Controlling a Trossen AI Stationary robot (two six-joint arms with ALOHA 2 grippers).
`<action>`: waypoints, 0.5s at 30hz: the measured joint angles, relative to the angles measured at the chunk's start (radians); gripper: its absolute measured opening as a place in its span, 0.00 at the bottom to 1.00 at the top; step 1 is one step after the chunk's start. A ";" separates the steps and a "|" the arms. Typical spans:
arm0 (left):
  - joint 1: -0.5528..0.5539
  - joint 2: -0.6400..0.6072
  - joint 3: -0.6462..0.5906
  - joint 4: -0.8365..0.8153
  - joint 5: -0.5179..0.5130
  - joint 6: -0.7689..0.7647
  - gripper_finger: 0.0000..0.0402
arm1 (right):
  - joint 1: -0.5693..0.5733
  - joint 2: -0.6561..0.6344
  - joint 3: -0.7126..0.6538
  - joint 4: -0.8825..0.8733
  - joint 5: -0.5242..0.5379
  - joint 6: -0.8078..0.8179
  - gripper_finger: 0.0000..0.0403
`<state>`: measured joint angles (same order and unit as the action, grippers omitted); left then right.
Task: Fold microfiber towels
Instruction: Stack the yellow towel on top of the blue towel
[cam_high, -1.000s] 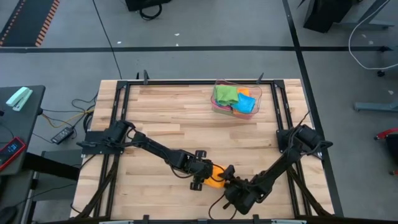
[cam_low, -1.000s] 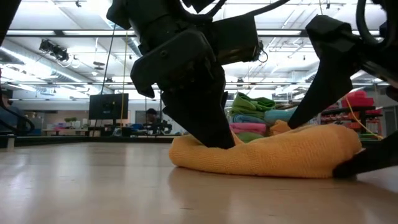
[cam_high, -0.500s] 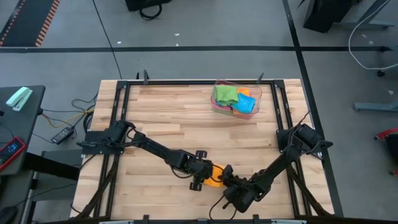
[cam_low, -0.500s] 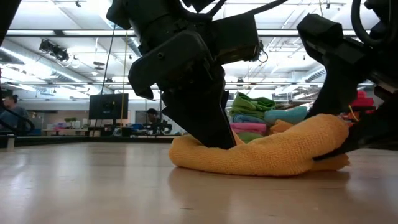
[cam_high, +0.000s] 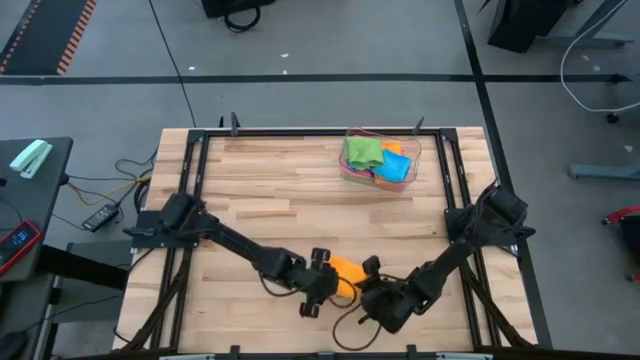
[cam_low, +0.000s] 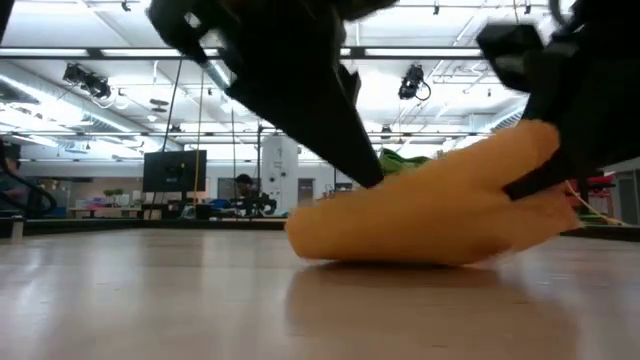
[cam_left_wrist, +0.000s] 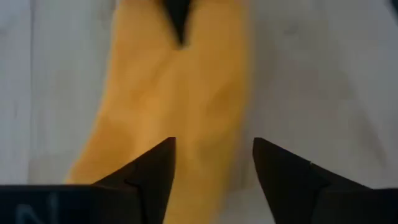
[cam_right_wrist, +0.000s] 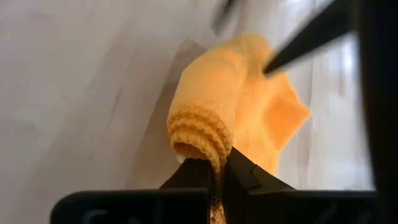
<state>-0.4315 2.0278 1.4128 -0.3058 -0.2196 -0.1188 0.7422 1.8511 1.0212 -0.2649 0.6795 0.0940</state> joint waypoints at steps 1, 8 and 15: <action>-0.009 -0.001 0.000 0.008 -0.004 0.000 0.57 | -0.005 -0.006 -0.002 -0.008 -0.013 0.027 0.03; -0.051 0.004 0.000 0.065 -0.172 -0.029 0.80 | -0.005 -0.054 -0.001 0.001 -0.023 0.147 0.03; -0.055 0.037 0.002 0.123 -0.198 -0.026 0.85 | -0.023 -0.063 -0.001 0.003 -0.027 0.234 0.03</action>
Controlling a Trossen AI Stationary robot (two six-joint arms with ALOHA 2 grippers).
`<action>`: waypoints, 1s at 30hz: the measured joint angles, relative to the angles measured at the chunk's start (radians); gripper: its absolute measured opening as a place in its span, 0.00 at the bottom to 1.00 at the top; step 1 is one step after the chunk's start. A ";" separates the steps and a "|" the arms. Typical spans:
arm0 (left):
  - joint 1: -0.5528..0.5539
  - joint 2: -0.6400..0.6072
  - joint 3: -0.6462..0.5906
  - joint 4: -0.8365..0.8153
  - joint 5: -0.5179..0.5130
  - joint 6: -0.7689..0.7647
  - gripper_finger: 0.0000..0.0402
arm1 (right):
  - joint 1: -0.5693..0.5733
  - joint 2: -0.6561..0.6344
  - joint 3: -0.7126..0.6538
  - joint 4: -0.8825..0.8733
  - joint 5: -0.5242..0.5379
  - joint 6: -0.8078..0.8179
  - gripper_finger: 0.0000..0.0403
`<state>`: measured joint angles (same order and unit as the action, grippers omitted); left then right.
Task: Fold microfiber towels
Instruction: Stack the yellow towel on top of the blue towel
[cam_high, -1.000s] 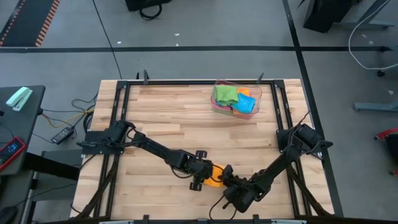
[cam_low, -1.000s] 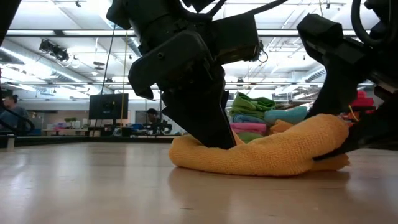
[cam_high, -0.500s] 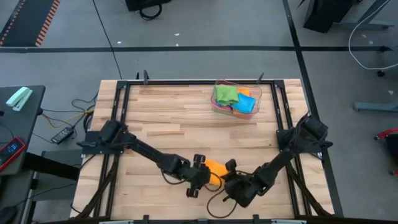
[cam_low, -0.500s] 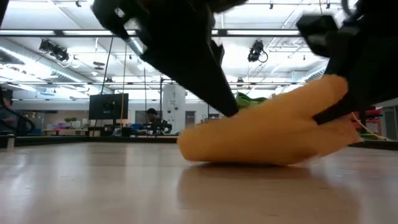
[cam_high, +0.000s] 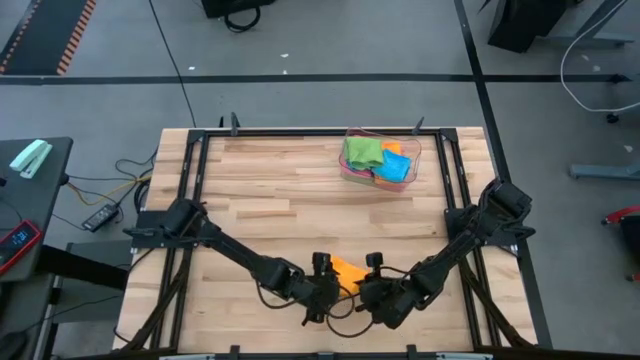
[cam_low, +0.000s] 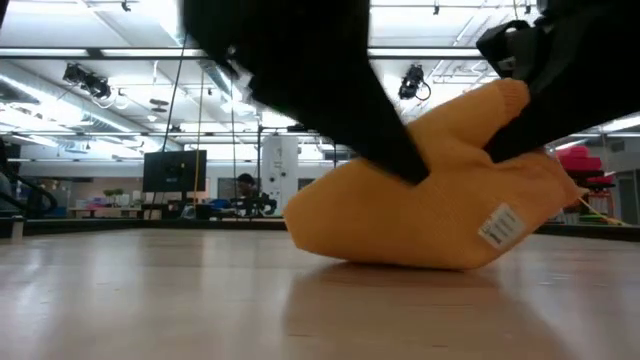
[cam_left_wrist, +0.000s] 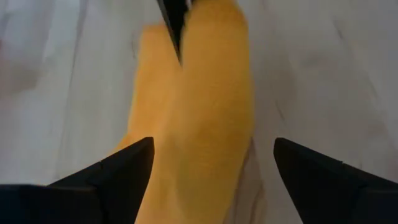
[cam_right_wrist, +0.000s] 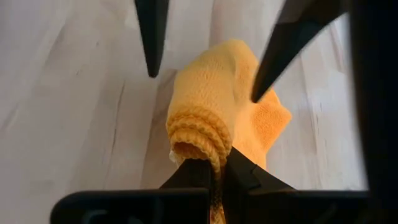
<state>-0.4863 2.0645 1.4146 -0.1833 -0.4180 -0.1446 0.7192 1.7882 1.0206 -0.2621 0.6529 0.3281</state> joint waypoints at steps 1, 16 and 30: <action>0.000 0.004 -0.001 -0.007 0.000 0.000 0.85 | -0.003 0.000 0.000 0.002 0.000 0.009 0.03; 0.049 0.046 -0.001 -0.049 -0.008 -0.001 0.57 | -0.003 0.000 0.001 0.016 0.000 0.065 0.06; 0.069 0.040 -0.001 -0.066 0.183 -0.186 0.16 | 0.023 -0.001 0.002 0.115 0.000 0.092 0.57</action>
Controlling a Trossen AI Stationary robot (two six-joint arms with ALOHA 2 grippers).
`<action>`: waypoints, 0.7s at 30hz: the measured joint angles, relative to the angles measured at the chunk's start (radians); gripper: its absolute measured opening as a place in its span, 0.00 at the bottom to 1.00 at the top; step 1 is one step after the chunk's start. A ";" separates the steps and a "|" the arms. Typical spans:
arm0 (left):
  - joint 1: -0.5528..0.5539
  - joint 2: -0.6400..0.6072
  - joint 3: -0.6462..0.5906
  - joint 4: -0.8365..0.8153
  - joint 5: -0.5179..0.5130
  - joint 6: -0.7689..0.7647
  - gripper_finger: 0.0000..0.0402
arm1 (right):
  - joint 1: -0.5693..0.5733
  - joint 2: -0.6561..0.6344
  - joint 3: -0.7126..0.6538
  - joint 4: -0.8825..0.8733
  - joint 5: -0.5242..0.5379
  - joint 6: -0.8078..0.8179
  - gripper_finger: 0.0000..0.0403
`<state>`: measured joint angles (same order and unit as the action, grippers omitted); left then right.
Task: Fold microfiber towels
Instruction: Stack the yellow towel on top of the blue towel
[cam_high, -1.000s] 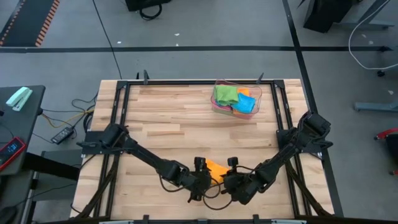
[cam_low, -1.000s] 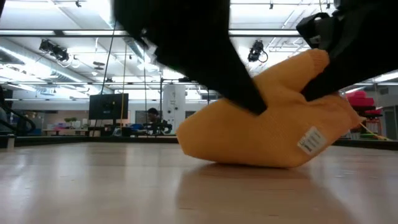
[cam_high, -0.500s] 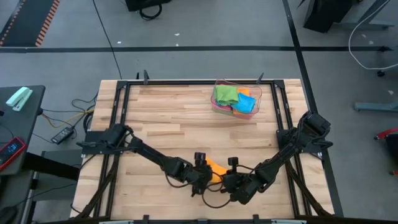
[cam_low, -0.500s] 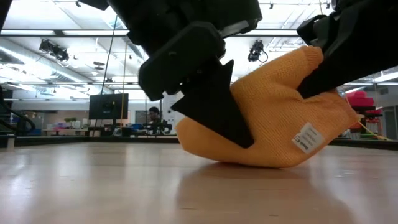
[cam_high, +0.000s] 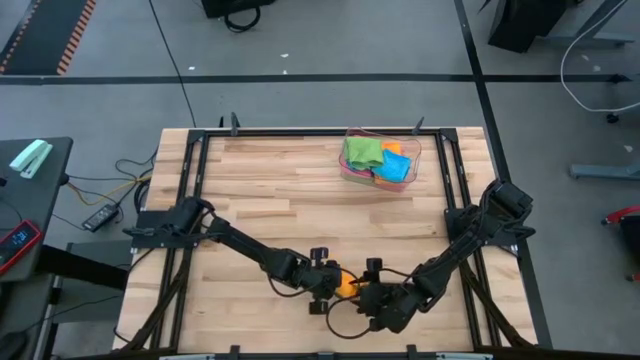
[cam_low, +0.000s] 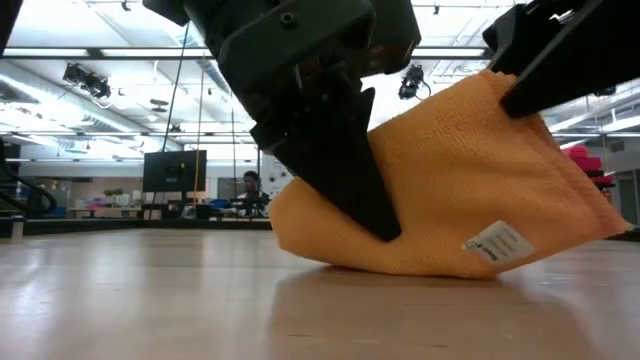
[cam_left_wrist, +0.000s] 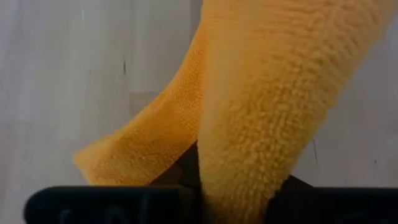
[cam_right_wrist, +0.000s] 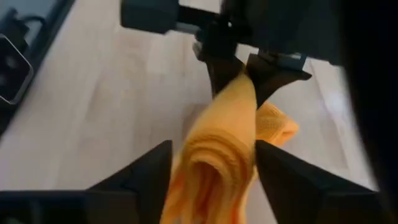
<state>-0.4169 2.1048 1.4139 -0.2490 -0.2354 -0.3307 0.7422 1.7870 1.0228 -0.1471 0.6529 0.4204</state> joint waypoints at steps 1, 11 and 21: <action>0.002 0.000 0.000 -0.001 0.012 -0.010 0.14 | 0.001 0.000 0.000 0.007 0.000 0.010 0.61; 0.003 -0.001 0.000 0.006 0.023 -0.075 0.11 | 0.007 0.015 0.000 0.090 0.105 0.137 0.74; 0.010 -0.007 0.001 0.009 0.042 -0.099 0.10 | -0.013 0.147 0.000 0.185 0.127 0.127 0.73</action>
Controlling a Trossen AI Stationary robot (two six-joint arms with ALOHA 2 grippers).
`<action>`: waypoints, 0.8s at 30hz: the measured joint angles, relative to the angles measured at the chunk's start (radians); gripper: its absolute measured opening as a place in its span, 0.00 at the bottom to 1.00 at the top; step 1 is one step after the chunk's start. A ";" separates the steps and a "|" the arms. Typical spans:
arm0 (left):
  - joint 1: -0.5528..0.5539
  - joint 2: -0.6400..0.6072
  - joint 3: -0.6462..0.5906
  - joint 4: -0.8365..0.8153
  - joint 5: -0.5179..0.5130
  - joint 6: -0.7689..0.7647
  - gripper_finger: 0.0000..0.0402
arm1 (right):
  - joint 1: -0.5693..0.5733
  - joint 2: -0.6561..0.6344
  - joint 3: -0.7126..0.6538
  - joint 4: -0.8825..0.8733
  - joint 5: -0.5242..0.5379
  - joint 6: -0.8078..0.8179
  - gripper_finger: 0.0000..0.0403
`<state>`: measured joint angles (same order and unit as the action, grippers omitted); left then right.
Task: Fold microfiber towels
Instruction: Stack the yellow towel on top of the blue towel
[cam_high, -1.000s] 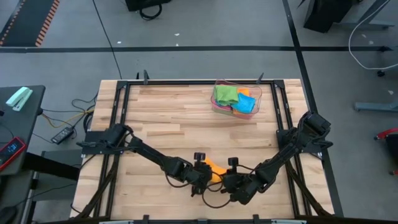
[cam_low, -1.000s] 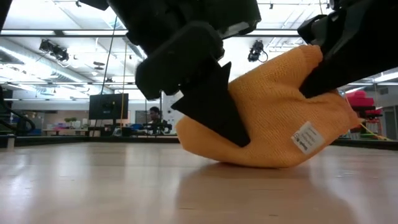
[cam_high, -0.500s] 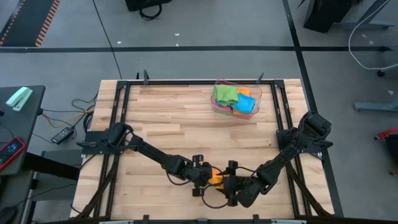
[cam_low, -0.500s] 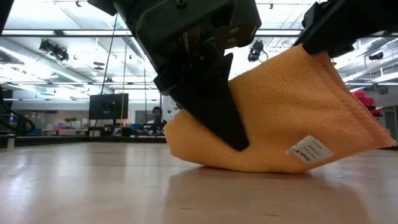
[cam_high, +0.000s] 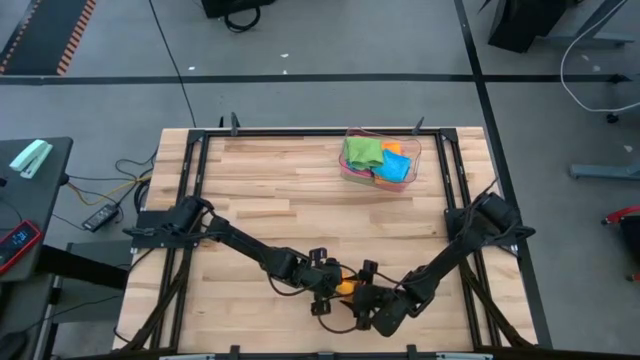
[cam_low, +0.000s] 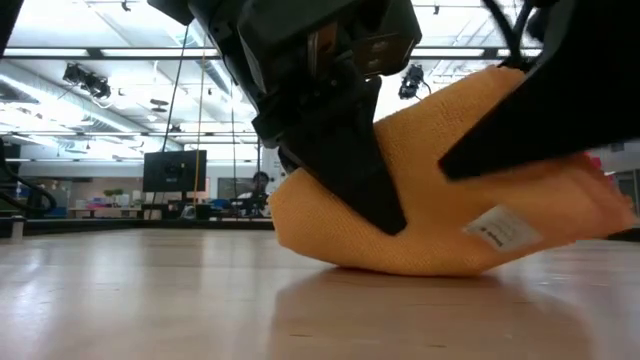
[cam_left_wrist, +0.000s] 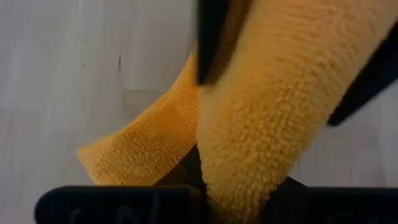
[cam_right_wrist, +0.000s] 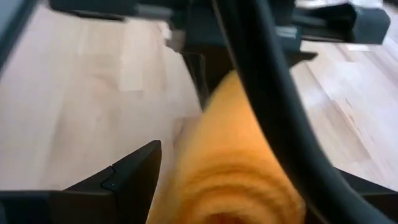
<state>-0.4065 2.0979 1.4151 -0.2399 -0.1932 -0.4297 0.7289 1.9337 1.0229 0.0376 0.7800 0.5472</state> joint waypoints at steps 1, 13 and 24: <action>0.000 0.000 0.000 0.002 0.000 0.000 0.10 | -0.005 0.006 0.000 -0.001 0.004 0.000 0.73; 0.000 0.000 0.000 0.003 0.000 0.004 0.12 | -0.033 0.028 0.000 -0.006 -0.004 -0.001 0.53; -0.005 0.000 0.000 -0.005 0.007 0.091 0.15 | -0.033 -0.013 0.000 -0.071 -0.101 -0.043 0.11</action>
<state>-0.4118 2.0979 1.4151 -0.2447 -0.1864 -0.3391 0.6964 1.9205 1.0229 -0.0330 0.6791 0.5040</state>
